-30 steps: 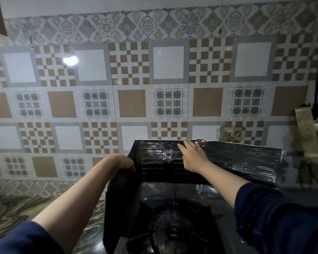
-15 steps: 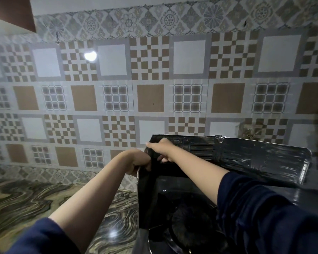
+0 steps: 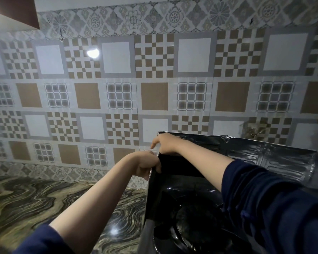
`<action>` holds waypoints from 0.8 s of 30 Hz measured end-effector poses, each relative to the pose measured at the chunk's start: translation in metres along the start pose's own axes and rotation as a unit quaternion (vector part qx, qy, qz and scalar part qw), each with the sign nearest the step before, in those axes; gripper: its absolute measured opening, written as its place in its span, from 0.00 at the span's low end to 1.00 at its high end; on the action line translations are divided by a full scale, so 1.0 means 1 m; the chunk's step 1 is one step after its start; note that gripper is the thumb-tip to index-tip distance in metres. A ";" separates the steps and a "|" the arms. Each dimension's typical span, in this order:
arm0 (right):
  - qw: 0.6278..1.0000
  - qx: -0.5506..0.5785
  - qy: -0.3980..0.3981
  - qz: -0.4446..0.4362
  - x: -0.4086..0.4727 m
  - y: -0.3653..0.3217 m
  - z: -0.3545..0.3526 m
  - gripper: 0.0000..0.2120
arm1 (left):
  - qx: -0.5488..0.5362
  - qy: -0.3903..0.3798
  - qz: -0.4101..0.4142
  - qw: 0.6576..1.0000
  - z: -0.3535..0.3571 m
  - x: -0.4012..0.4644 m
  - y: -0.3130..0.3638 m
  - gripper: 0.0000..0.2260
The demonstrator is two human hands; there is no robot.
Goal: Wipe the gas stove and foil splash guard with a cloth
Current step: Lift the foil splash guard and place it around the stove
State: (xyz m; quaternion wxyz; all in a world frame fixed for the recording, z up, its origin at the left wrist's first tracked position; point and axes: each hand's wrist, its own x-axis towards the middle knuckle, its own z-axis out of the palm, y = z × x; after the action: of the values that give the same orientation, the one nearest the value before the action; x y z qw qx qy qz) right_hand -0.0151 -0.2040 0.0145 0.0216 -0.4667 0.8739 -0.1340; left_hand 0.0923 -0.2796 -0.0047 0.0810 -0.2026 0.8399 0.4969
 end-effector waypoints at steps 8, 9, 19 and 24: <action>0.990 -0.129 -0.055 -0.023 0.002 0.004 0.000 0.22 | 0.029 -0.091 -0.071 0.993 0.002 -0.012 0.002 0.11; 0.982 -0.178 -0.054 -0.036 0.005 0.005 0.002 0.23 | 0.018 -0.088 -0.060 0.994 0.002 -0.013 0.002 0.12; 0.977 -0.212 -0.027 -0.027 0.007 0.001 0.002 0.15 | -0.063 -0.043 -0.011 0.997 -0.009 -0.022 -0.007 0.12; 0.978 -0.204 -0.033 -0.040 0.013 0.001 0.010 0.23 | -0.055 -0.062 -0.037 0.996 -0.006 -0.024 -0.007 0.08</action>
State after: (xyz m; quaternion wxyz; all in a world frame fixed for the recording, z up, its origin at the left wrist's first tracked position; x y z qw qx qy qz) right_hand -0.0216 -0.2167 0.0055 -0.0504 -0.5003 0.8622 0.0614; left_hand 0.1175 -0.2813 0.0009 0.1394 -0.2064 0.7969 0.5504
